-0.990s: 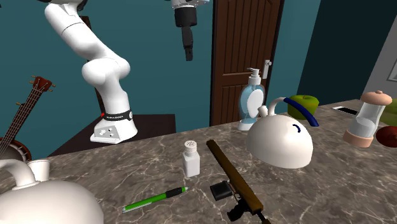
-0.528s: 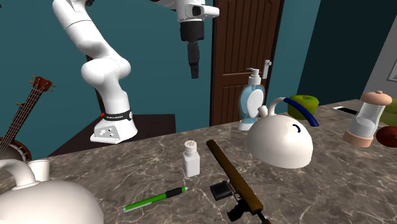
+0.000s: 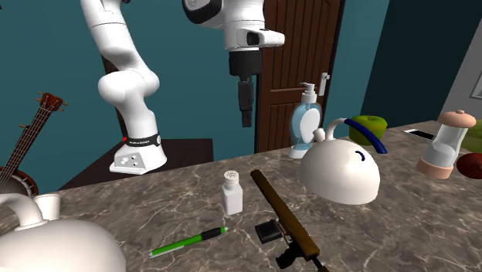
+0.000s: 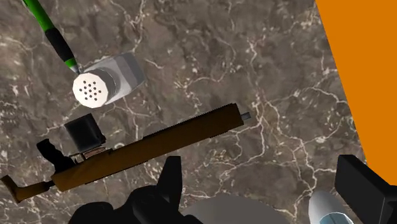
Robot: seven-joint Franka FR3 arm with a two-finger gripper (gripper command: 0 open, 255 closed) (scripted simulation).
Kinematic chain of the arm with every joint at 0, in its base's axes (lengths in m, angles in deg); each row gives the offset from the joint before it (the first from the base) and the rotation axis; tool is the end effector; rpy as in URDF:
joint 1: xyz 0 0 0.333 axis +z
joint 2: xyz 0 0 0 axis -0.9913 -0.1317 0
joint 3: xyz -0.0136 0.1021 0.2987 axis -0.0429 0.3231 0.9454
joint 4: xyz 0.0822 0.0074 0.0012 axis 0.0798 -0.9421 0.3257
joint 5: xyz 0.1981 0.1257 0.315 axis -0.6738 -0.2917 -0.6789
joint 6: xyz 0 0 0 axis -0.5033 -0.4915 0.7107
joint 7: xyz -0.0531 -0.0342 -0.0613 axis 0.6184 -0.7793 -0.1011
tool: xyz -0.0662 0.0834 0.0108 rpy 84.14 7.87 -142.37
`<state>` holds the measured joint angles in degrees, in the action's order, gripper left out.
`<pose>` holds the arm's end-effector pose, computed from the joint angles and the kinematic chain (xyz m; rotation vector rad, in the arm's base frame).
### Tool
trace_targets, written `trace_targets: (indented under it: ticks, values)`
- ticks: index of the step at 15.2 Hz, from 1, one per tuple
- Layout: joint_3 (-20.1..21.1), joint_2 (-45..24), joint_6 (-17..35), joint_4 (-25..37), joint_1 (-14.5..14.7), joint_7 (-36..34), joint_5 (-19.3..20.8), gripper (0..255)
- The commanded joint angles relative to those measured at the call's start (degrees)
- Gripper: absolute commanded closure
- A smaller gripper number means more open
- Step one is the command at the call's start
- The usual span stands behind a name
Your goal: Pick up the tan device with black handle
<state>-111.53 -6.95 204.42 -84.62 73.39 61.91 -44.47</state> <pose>0.4056 -0.2759 0.4446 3.1260 -0.1382 0.0801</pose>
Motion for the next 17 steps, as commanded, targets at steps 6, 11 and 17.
trace_targets:
  ticks: [6,11,17]
  values:
    - [-4.8,-14.0,4.7,7.7,-2.1,8.7,-6.1,0]
    - [-5.9,-25.0,6.2,15.3,-5.7,15.0,-12.3,0]
    - [-5.0,-36.4,6.0,25.2,-11.2,20.1,-17.9,0]
